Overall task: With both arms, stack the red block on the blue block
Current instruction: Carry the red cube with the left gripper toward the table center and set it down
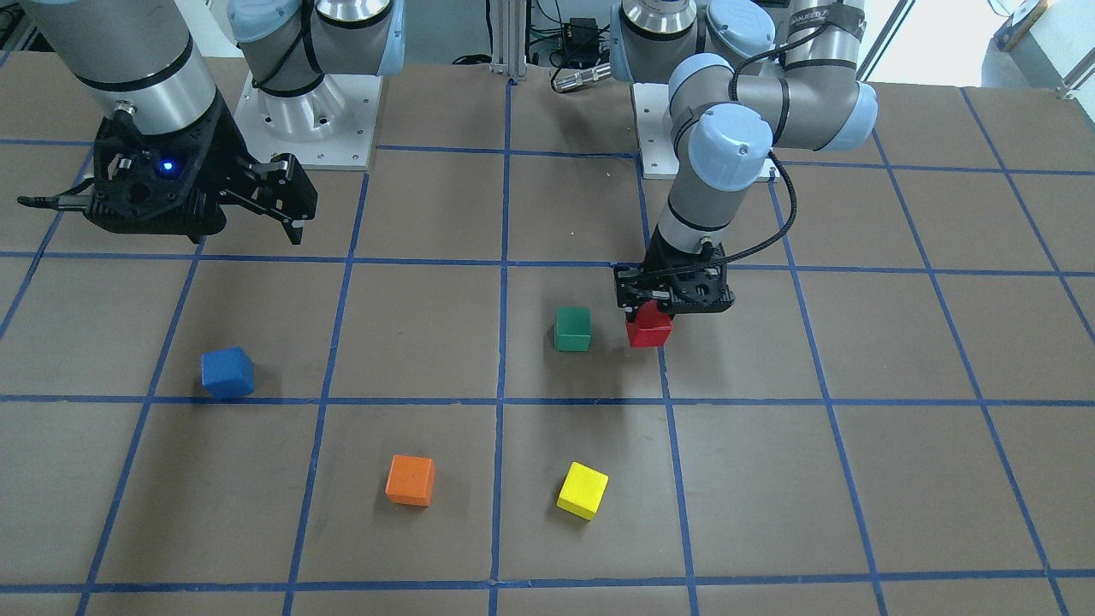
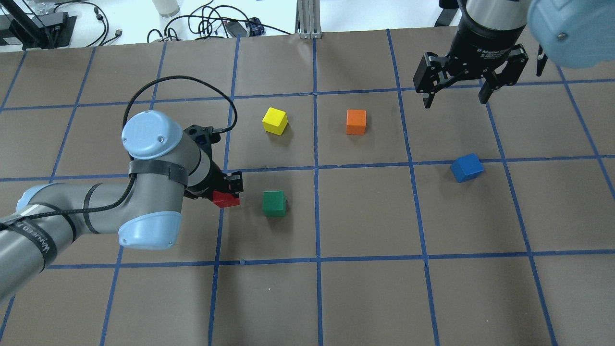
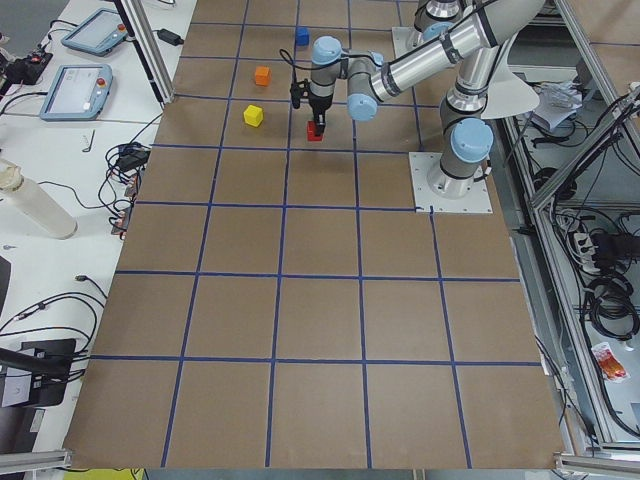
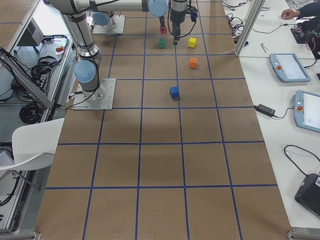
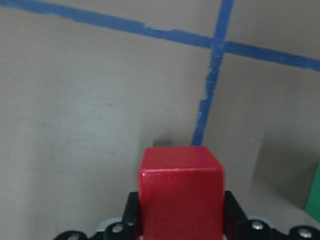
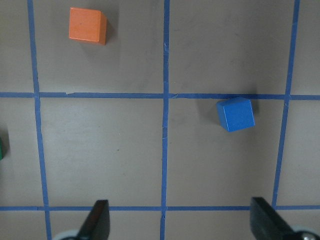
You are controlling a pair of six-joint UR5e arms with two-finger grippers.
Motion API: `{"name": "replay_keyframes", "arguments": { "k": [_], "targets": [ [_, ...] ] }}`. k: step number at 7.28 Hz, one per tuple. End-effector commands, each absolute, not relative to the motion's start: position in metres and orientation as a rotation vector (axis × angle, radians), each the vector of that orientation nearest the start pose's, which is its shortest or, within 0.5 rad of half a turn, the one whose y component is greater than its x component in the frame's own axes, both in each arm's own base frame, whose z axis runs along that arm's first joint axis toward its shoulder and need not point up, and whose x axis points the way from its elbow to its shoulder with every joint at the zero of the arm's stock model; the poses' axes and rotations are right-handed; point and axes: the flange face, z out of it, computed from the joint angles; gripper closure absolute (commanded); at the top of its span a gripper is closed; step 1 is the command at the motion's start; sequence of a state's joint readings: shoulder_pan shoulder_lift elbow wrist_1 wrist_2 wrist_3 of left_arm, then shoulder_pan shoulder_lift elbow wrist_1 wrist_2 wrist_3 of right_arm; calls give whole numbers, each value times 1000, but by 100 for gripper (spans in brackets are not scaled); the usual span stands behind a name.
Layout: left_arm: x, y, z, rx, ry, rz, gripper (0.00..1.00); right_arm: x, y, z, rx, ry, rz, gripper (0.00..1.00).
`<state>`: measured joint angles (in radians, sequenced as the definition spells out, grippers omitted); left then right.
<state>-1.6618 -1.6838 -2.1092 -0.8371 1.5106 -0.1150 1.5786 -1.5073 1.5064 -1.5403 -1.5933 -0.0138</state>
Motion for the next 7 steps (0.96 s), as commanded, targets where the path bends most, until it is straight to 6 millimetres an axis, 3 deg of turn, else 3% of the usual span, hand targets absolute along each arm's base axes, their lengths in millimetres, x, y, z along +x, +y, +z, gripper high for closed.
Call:
{"name": "replay_keyframes", "arguments": {
  "k": [1,3,4,5,7],
  "targets": [
    [-259,-500,309,300,3201,-79,100,131,-516,484,-28,3175,47,0],
    [-333,-524,278,445,3189,-131,100,133,-515,486,-22,3157,39,0],
    [-356,-537,257,354,3205,-137,100,131,-517,484,-22,3161,44,0],
    [-377,-544,246,392,3198,-167,100,130,-517,484,-20,3161,44,0],
    [-373,-545,211,371,3104,-112,100,127,-517,485,-17,3161,42,0]
  ]
}}
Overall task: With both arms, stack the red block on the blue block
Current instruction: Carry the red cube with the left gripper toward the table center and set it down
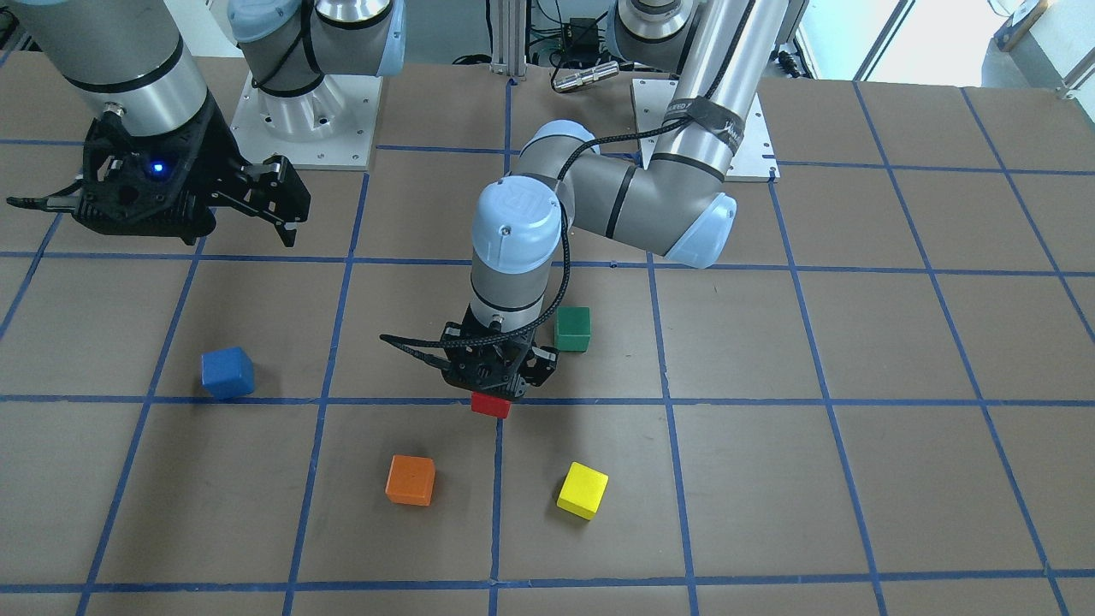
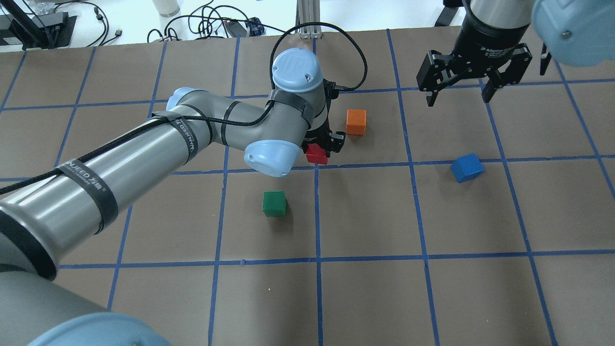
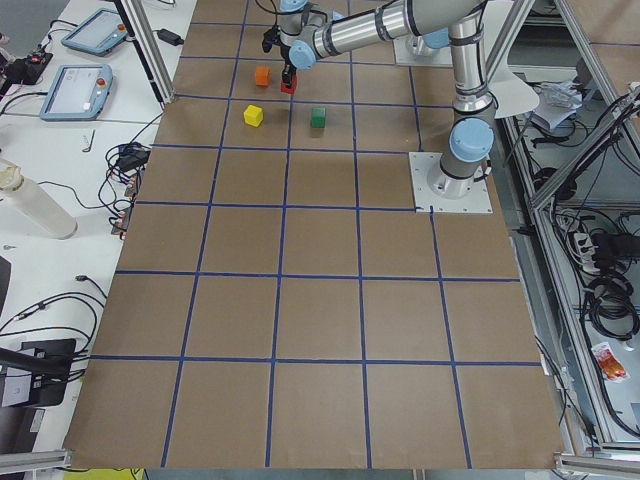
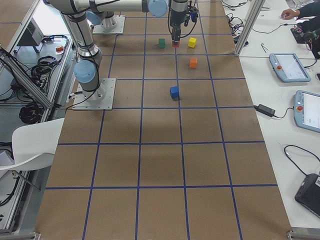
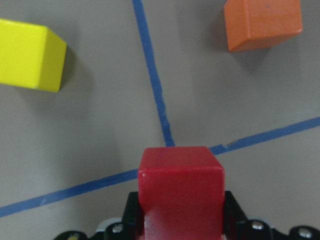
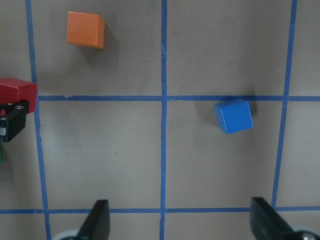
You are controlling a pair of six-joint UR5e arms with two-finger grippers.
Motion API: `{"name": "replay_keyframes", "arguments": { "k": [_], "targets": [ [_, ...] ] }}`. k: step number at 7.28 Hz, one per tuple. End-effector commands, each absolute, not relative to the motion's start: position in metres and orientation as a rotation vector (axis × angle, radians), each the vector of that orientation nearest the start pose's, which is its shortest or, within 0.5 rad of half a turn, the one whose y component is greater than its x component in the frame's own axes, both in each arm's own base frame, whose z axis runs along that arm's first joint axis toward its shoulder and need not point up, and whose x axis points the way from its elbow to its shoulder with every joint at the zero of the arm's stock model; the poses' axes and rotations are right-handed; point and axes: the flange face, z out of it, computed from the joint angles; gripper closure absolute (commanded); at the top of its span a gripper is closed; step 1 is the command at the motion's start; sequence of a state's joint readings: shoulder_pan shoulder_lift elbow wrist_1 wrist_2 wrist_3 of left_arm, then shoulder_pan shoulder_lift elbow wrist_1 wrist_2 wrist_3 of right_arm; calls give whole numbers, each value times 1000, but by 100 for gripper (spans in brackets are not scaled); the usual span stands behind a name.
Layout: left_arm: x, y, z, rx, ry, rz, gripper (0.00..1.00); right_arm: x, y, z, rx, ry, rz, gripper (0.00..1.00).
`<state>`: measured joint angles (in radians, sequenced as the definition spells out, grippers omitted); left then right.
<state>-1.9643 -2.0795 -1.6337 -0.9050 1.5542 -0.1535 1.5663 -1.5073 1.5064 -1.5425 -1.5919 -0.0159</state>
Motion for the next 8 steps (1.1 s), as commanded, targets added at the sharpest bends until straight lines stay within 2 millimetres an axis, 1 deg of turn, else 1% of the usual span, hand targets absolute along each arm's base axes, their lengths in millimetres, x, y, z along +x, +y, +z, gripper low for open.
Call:
{"name": "replay_keyframes", "arguments": {
  "k": [1,2,3,4,5,6,7,8],
  "targets": [
    [-367,-543,210,375,3069,-124,100,127,-517,484,-18,3165,47,0],
    [-367,-543,209,375,3070,-119,100,127,-517,484,-25,3164,44,0],
    [-367,-543,207,341,3076,-115,1,126,-517,484,-27,3170,45,0],
    [-367,-544,211,339,3080,-123,0,126,-517,484,-25,3168,47,0],
    [-361,-545,232,322,3100,-139,0,127,-517,485,-27,3165,42,0],
    [-344,-552,260,281,3149,-126,0,127,-517,485,-25,3162,42,0],
    [-313,-560,296,232,3175,-154,0,126,-518,484,-25,3168,42,0],
    [-284,-557,318,344,3147,-115,0,127,-517,485,-27,3168,42,0]
  ]
}}
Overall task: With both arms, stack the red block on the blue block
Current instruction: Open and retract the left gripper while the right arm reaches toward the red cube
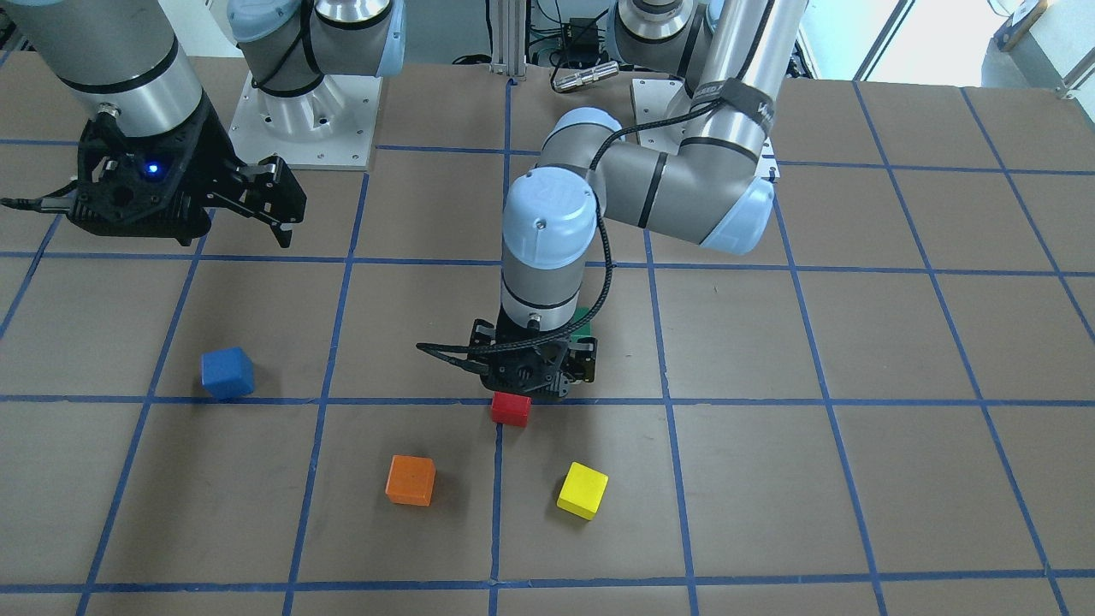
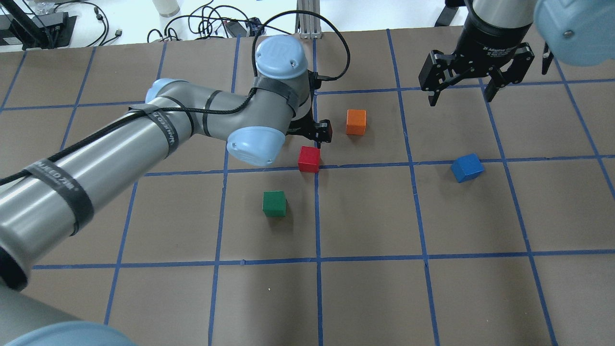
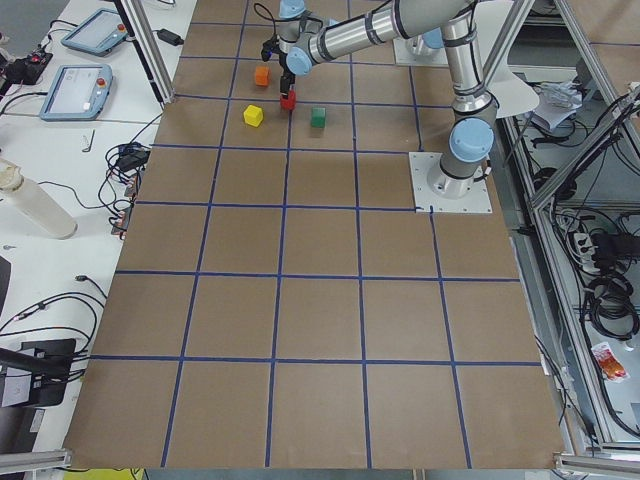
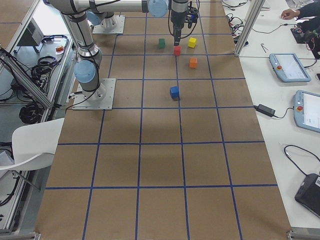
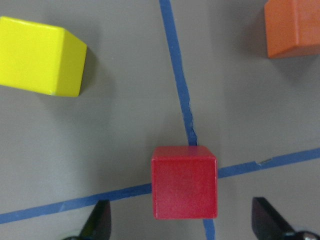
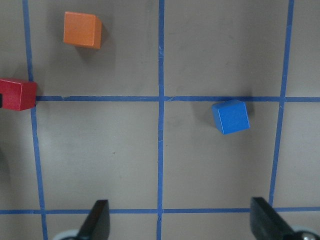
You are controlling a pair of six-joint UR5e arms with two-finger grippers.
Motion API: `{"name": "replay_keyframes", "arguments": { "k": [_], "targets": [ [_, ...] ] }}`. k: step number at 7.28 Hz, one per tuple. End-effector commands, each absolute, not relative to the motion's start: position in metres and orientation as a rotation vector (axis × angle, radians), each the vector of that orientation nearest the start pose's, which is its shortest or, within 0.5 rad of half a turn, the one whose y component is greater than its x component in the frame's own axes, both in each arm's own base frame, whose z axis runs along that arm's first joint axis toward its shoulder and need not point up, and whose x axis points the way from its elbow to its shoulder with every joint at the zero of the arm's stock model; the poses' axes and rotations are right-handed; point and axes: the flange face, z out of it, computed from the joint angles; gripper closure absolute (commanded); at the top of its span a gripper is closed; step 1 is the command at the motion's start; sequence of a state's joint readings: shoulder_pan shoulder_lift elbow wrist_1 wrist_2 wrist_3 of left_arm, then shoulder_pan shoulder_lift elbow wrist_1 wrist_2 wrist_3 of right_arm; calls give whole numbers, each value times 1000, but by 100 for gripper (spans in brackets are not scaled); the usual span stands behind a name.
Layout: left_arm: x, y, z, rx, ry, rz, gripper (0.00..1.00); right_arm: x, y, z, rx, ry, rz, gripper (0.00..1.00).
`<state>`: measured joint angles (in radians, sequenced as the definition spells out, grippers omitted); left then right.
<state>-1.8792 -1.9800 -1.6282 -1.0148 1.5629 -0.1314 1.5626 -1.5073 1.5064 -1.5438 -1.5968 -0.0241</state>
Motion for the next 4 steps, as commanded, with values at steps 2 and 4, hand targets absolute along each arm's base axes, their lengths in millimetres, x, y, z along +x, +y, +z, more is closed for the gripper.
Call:
{"name": "replay_keyframes", "arguments": {
  "k": [2,4],
  "targets": [
    [-195,-555,379,496,3116,-50,0,129,-516,485,-37,3161,44,0],
    [-144,-542,422,461,3102,-86,0,131,-519,481,-63,3158,51,0]
  ]
}}
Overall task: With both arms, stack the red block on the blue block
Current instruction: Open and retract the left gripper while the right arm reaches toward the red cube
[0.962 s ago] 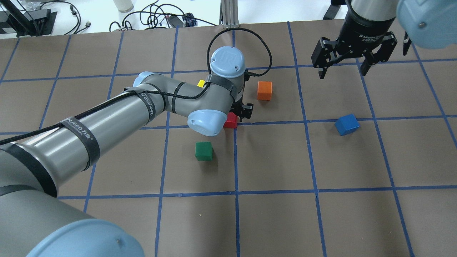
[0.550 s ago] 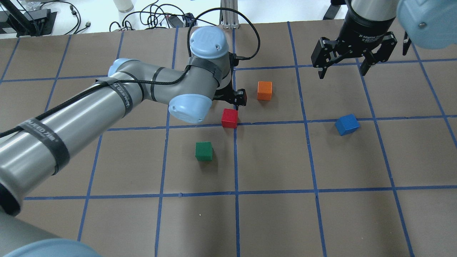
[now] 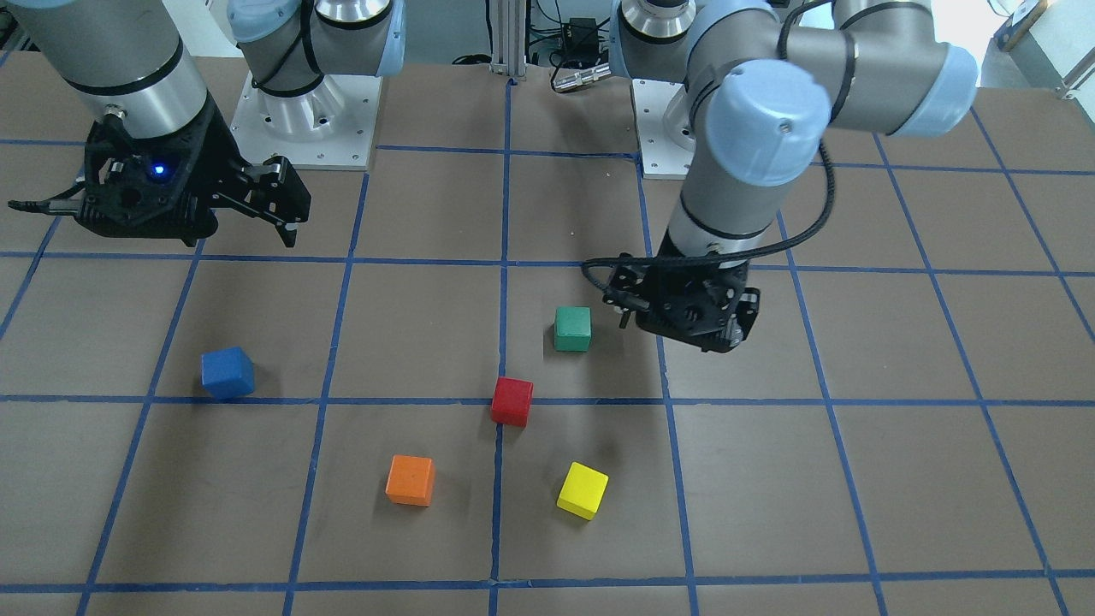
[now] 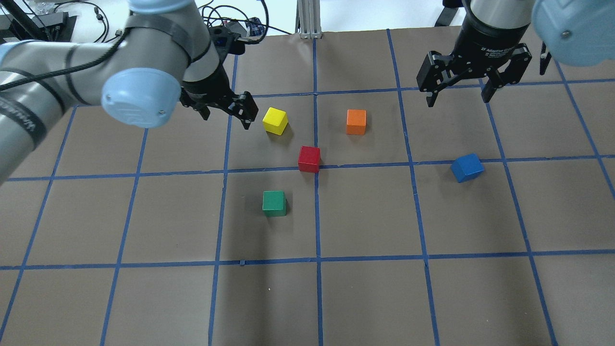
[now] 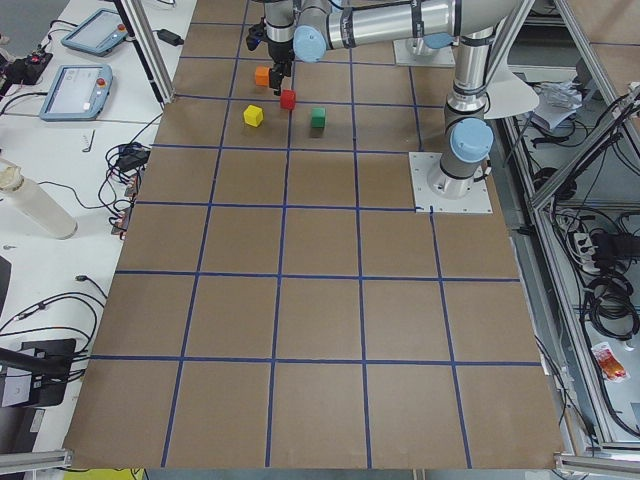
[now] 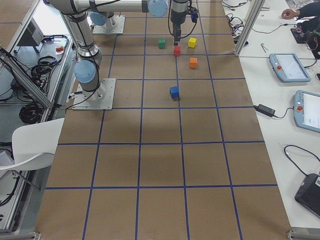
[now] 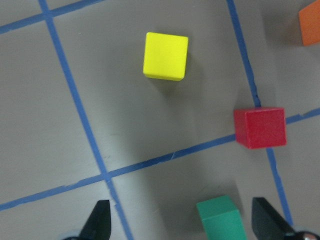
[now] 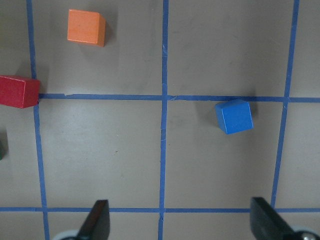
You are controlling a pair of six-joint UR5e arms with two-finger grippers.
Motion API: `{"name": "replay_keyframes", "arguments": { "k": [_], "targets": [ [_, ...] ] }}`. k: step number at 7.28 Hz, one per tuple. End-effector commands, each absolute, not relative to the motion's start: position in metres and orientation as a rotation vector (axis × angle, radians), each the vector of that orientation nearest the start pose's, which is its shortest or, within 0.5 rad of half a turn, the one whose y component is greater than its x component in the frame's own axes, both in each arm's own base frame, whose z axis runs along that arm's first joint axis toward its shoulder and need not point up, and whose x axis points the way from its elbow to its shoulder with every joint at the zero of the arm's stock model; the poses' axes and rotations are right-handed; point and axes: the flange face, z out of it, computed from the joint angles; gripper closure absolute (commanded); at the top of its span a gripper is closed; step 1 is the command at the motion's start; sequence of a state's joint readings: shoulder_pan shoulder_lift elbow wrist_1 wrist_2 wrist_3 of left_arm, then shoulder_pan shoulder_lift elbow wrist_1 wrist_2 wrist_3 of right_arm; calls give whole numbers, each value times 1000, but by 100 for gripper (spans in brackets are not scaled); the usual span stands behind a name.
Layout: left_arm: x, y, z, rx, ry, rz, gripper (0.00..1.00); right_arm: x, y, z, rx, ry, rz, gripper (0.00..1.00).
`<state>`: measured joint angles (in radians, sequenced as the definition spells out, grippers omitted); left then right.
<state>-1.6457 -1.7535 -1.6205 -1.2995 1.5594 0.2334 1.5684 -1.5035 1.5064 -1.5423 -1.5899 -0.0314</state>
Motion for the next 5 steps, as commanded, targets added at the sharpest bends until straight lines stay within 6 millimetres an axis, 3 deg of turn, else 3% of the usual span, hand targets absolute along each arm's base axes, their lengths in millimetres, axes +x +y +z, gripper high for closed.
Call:
{"name": "replay_keyframes", "arguments": {
  "k": [1,2,3,4,5],
  "targets": [
    [-134,-534,427,439,3065,-58,0,130,-520,480,-67,3173,57,0],
    [-129,-534,437,418,3079,-39,0,130,-519,485,-57,3176,40,0],
    [-131,-539,445,402,3069,-34,0,133,-521,475,-61,3155,70,0],
    [-132,-551,453,290,3085,-28,0,132,-530,461,-59,3158,104,0],
    [-137,-553,449,154,3101,-5,0,138,-551,449,-51,3159,28,0]
  ]
}}
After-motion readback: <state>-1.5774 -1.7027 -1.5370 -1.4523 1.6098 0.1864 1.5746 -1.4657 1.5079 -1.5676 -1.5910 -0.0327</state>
